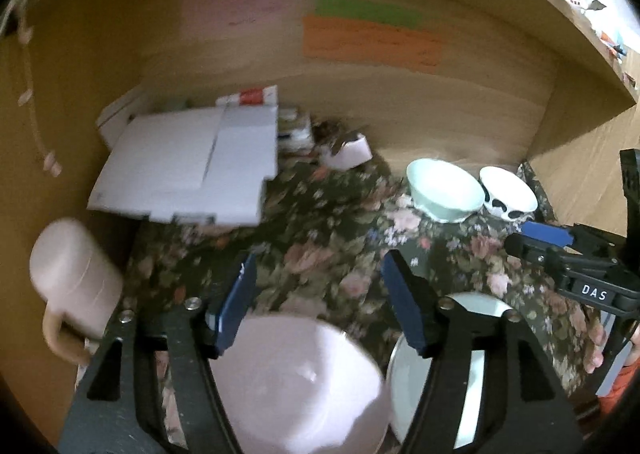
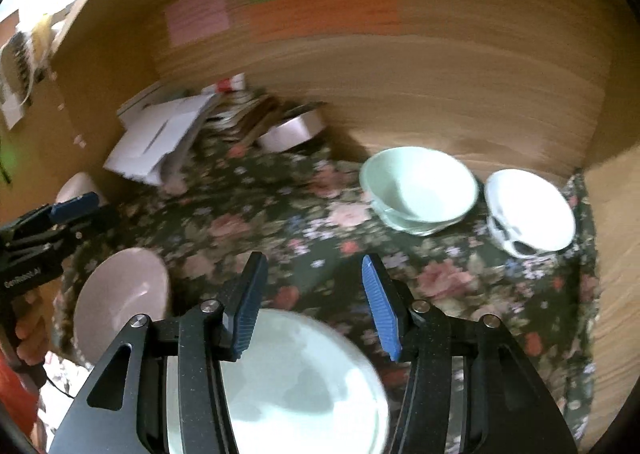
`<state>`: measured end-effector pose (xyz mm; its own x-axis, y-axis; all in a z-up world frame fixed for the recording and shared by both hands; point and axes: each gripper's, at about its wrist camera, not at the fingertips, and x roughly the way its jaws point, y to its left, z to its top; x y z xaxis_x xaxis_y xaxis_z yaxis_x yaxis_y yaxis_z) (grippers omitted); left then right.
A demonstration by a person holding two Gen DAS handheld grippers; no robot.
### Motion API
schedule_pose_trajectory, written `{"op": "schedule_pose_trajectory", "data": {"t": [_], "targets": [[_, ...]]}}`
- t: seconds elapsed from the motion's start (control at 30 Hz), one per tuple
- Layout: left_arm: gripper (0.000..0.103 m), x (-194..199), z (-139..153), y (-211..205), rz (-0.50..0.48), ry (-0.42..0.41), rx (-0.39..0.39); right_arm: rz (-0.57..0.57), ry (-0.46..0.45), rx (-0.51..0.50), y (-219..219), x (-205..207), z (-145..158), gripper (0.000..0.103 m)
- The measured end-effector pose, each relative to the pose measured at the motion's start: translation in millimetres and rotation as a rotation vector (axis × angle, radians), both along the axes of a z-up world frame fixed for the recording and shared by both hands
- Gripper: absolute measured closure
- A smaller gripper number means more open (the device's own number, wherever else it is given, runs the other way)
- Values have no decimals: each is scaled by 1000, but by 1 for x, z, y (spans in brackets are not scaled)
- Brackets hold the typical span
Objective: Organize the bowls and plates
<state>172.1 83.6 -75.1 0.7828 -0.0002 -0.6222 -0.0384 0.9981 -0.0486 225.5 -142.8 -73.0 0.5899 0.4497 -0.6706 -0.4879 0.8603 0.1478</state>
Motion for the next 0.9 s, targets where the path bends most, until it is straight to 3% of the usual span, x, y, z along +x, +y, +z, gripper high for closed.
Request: {"op": "schedule_pose_trajectory", "data": {"t": [0.37,0.6,0.9], "targets": [[35,80,-1,-39,-58,47,12,-109,9,-22,-34,58,-13,57],[30,127,-20,-54,-88,93,34,-191,117,-10,-51,107,-50,57],[28,172,-48,-59,-91,196,-8,-236,180,1,-56,141,-73,57]]}}
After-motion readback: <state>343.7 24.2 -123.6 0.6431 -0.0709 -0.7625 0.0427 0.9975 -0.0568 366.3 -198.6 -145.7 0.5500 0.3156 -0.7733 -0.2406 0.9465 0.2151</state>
